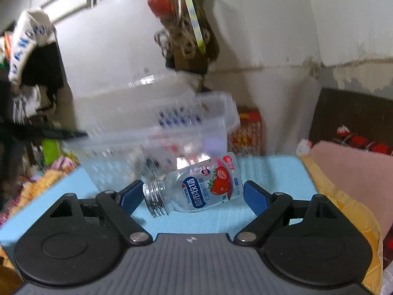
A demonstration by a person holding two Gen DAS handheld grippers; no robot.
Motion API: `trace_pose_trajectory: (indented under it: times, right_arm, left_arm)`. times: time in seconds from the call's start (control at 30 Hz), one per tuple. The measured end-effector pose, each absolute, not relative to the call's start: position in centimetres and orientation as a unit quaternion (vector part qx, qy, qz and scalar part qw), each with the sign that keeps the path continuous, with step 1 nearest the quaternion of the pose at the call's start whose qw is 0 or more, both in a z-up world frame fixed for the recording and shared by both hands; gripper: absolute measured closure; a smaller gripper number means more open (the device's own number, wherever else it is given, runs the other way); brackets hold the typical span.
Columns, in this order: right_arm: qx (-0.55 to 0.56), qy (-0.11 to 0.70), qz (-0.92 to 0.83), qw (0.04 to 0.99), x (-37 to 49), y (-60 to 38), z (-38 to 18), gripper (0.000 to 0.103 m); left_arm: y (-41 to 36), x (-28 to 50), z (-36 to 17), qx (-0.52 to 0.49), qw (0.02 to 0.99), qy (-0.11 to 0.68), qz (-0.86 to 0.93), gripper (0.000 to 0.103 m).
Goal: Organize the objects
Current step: 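Lift the bottle over the basket and open the right tool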
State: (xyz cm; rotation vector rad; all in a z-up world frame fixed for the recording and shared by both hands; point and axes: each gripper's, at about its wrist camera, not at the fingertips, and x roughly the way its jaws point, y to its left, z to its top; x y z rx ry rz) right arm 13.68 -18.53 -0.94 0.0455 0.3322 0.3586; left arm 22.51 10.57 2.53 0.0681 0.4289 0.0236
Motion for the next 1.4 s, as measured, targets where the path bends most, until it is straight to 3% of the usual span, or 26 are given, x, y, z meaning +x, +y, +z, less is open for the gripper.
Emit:
trace_pose_trajectory:
  times: [0.27, 0.77, 0.9, 0.97, 1.4]
  right_arm:
    - [0.024, 0.094, 0.198, 0.975, 12.2, -16.2, 3.6, 0.013]
    - [0.005, 0.156, 0.252, 0.955, 23.3, -7.3, 4.6, 0.013]
    - [0.0, 0.154, 0.252, 0.956, 23.2, -7.2, 4.4, 0.012]
    - [-0.015, 0.16, 0.24, 0.957, 23.5, -6.9, 4.3, 0.0]
    - [0.052, 0.115, 0.173, 0.977, 15.9, -13.8, 1.2, 0.0]
  left_arm:
    - [10.7, 22.6, 2.7, 0.035, 0.976, 0.213, 0.01, 0.061]
    - [10.7, 22.6, 2.5, 0.033, 0.977, 0.212, 0.005, 0.061]
    - [10.7, 22.6, 2.5, 0.033, 0.977, 0.212, 0.005, 0.061]
    - [10.7, 22.6, 2.5, 0.033, 0.977, 0.212, 0.005, 0.061]
    - [10.6, 22.5, 2.6, 0.035, 0.976, 0.213, 0.004, 0.062]
